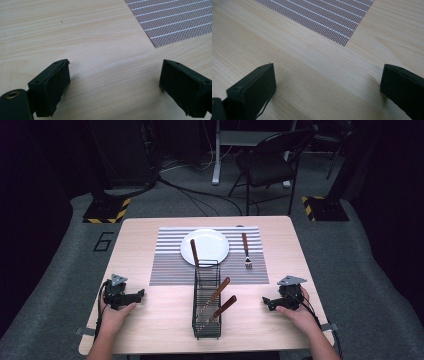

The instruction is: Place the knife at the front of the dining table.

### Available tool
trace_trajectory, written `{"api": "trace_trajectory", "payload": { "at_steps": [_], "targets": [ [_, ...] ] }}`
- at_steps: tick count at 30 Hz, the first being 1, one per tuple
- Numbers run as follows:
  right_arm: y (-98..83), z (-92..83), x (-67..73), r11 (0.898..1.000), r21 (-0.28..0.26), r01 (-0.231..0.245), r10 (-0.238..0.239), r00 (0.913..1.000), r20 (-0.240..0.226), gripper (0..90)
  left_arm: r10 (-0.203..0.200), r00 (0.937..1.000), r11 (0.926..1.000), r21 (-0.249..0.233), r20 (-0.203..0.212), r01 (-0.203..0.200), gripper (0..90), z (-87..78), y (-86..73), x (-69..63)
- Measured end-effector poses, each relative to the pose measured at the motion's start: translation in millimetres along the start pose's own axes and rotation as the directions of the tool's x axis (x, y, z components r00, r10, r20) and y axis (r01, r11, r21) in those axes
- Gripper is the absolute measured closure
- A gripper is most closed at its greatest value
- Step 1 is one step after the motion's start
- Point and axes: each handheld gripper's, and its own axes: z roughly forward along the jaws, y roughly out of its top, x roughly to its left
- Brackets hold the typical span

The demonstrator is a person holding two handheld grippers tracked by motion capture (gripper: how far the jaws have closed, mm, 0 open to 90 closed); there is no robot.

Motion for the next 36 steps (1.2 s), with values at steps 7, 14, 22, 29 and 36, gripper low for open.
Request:
{"api": "trace_trajectory", "payload": {
  "at_steps": [7,14,22,29,36],
  "targets": [
    [0.2,0.2,-0.4,1.000,-0.001,0.006,-0.006,1.0000,-0.003,0.0,-0.007,1.0000,1.0000,0.003,-0.004,0.007,9.8,0.1,0.5,-2.2],
    [0.1,0.1,0.1,1.000,-0.001,0.009,-0.009,1.0000,-0.003,0.0,-0.006,1.0000,1.0000,0.003,-0.004,0.006,10.0,0.0,0.5,-2.4],
    [-0.2,-0.1,1.1,1.000,0.000,0.005,-0.005,1.0000,-0.001,0.0,-0.017,0.9998,0.9998,0.000,-0.009,0.017,10.8,-0.2,0.6,-4.1],
    [-0.1,-0.1,0.8,1.000,-0.001,0.009,-0.009,1.0000,-0.001,0.0,-0.008,1.0000,0.9999,0.010,-0.001,0.008,17.6,-2.5,2.6,-4.7],
    [-0.3,-0.1,0.8,1.000,-0.003,0.011,-0.011,0.9999,0.000,0.0,-0.001,1.0000,0.9998,0.021,-0.003,0.001,30.3,-7.9,6.2,-7.3]
  ]
}}
